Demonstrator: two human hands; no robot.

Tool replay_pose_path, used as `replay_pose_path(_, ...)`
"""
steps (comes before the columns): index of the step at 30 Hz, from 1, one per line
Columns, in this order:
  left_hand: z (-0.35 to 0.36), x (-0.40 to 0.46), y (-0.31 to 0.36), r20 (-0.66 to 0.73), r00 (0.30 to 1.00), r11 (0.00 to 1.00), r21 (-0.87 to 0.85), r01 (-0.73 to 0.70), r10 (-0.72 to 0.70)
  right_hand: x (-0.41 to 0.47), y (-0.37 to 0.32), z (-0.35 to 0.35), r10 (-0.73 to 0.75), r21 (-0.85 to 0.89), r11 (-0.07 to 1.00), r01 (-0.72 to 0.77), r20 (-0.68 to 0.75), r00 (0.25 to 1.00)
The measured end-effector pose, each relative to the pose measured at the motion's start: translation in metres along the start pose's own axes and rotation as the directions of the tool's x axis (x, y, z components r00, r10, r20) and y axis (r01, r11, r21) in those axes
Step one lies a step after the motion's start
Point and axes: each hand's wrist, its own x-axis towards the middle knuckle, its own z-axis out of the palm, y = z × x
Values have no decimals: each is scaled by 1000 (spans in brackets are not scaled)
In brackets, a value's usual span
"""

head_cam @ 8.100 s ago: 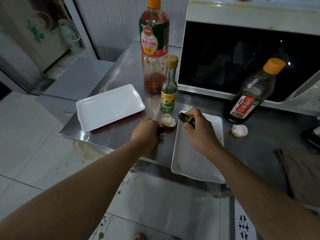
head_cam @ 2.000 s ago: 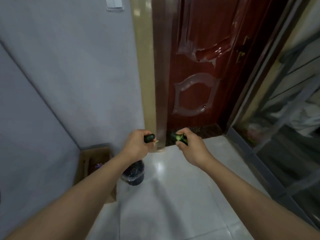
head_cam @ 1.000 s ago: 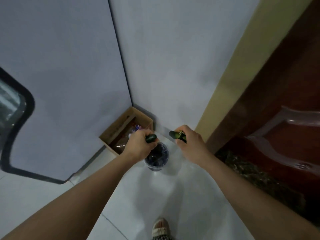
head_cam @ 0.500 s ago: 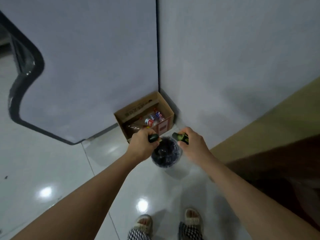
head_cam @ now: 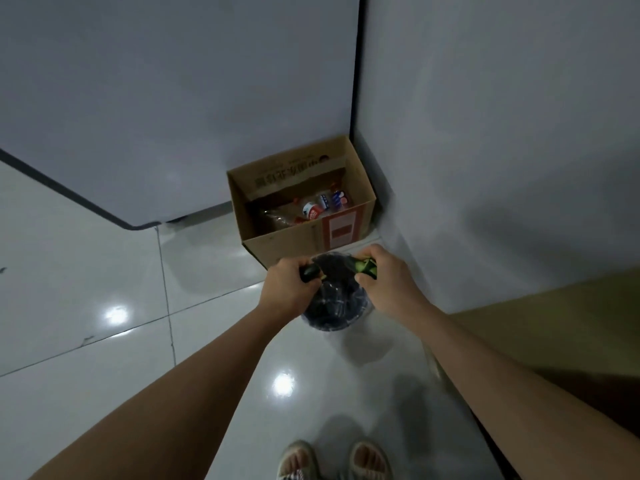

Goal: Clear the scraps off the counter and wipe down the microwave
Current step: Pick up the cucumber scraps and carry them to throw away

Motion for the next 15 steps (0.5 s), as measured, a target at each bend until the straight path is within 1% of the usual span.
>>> replay_pose_path(3, 38, 29, -40, -17, 1000, 999, 38, -17, 18, 28, 39, 38, -12, -48, 999, 13, 7, 1000)
replay_pose_path(8, 98, 74, -96, -42, 999, 996, 92, -13, 17, 71, 95, 99, -50, -79, 996, 51, 17, 999)
replay_pose_path(15, 156, 123, -149, -100, 993, 990, 133, -45, 59, 122, 152, 169, -67, -160, 985, 71, 33, 997)
